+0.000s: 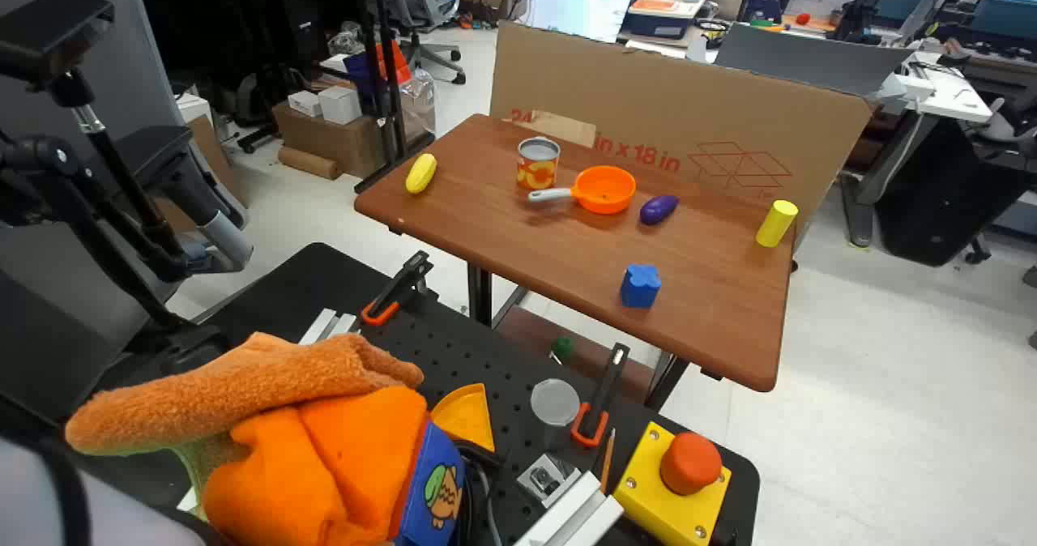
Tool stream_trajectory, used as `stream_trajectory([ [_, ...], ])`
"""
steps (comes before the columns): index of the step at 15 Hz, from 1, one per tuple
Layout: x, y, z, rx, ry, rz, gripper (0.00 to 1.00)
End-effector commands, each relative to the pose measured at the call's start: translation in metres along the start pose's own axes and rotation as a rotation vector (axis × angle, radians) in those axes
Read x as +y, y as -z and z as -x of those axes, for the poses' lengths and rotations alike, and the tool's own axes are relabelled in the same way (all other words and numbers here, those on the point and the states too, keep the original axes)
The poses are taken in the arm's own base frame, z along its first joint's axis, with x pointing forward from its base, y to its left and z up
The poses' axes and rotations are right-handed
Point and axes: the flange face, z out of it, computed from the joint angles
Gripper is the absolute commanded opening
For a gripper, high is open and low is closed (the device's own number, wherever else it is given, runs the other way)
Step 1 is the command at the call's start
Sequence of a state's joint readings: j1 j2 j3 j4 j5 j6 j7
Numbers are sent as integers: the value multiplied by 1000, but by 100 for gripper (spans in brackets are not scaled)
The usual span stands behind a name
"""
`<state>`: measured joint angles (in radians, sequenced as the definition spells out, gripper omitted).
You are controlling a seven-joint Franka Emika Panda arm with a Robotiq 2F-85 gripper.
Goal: Move the blue block to the left
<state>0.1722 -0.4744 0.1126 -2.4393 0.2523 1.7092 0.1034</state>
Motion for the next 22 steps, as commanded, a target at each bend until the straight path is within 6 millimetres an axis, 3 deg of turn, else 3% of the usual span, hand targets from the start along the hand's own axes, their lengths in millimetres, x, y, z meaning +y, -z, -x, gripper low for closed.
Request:
stream_trajectory([
  [1, 0, 1, 0, -1, 0, 0, 100],
  [8, 0, 1, 0, -1, 0, 0, 100],
  [12, 22, 3, -16, 40, -23, 41, 100],
  [14, 43, 7, -32, 83, -29, 91, 100],
  [18, 108, 7, -67, 149, -67, 169, 100],
  [22, 176, -14, -97, 222, -80, 189, 100],
])
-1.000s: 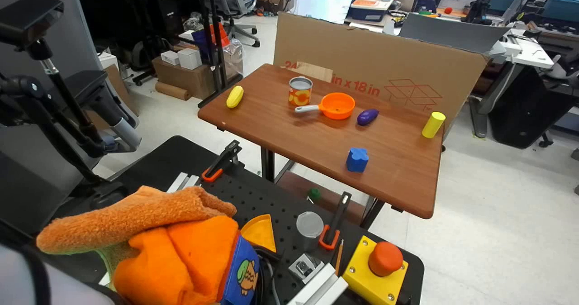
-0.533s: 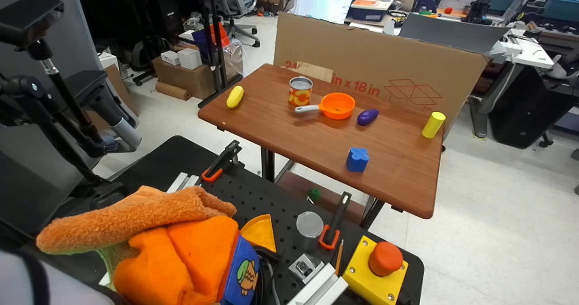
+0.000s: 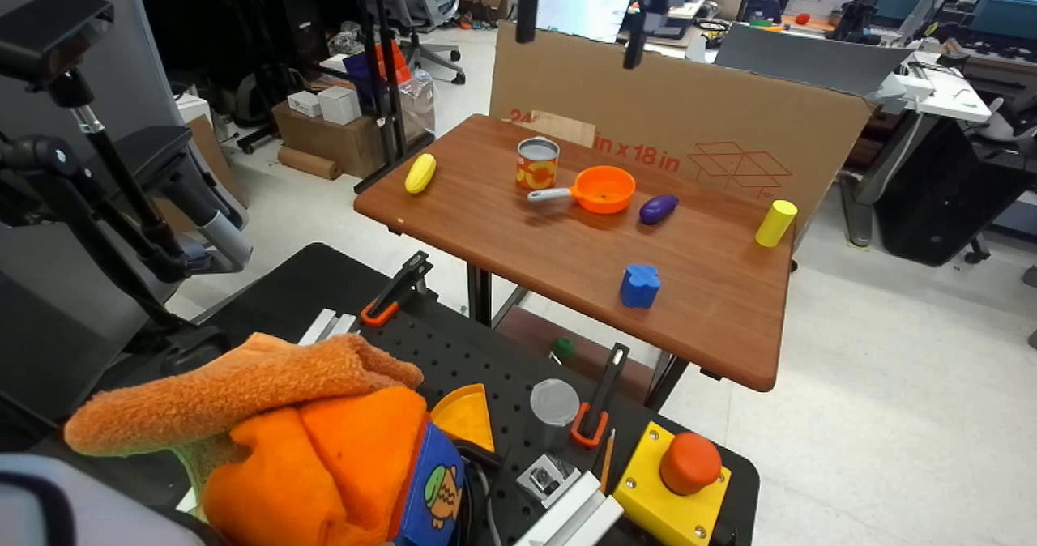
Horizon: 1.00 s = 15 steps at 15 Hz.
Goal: Move the blue block to the left
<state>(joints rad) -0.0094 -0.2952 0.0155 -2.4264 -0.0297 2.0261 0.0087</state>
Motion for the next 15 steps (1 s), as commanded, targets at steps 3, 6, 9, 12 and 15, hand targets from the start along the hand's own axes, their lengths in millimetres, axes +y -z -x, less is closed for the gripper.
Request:
stream_trajectory([
  [3, 64, -52, -41, 93, 29, -1, 100],
  [6, 81, -88, -49, 114, 78, 15, 100],
  [9, 90, -125, -55, 127, 117, 26, 100],
  [12, 94, -156, -60, 126, 137, 42, 100],
  [15, 97, -183, -64, 97, 146, 61, 100],
])
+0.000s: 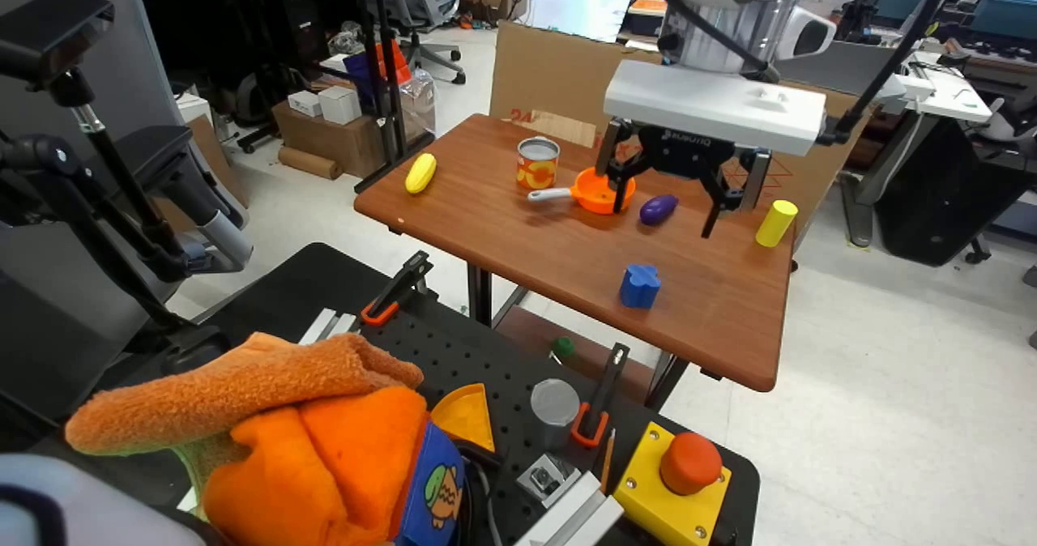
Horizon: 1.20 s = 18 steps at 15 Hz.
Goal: Move the blue block to the left
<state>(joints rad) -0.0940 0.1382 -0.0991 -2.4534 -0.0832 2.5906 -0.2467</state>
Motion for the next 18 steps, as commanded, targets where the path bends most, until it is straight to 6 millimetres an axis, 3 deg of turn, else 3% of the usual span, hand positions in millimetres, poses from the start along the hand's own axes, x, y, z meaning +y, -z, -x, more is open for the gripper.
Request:
stream_trajectory([
  [1, 8, -29, -3, -12, 41, 35, 100],
  [11, 2, -82, -12, -108, 82, 70, 100],
  [12, 2, -84, -14, -109, 85, 72, 75],
  [13, 1, -87, -15, -113, 87, 74, 74],
  [18, -3, -98, -18, -136, 125, 119, 34],
])
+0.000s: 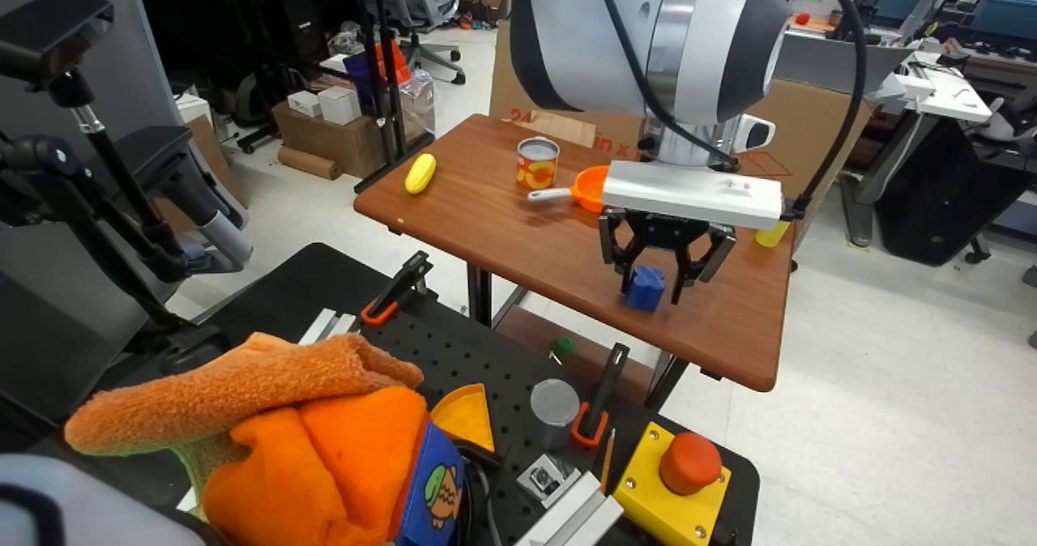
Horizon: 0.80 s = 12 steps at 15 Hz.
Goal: Move the blue block to the left
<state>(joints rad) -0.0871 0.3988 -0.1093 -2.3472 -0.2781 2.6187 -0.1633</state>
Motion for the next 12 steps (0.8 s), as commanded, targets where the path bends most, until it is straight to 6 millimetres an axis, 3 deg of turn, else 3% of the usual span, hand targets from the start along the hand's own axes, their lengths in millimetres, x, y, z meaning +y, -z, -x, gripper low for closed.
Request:
stream_trajectory([
  [1, -5, -8, -5, -1, 30, 55, 27],
  [2, -11, -7, -1, -15, 40, 64, 18],
  [3, -18, -6, -1, -18, 49, 70, 16],
  [6, -67, 7, 0, 24, 92, 46, 16],
  [12, -208, 26, -8, 116, 150, -63, 16],
])
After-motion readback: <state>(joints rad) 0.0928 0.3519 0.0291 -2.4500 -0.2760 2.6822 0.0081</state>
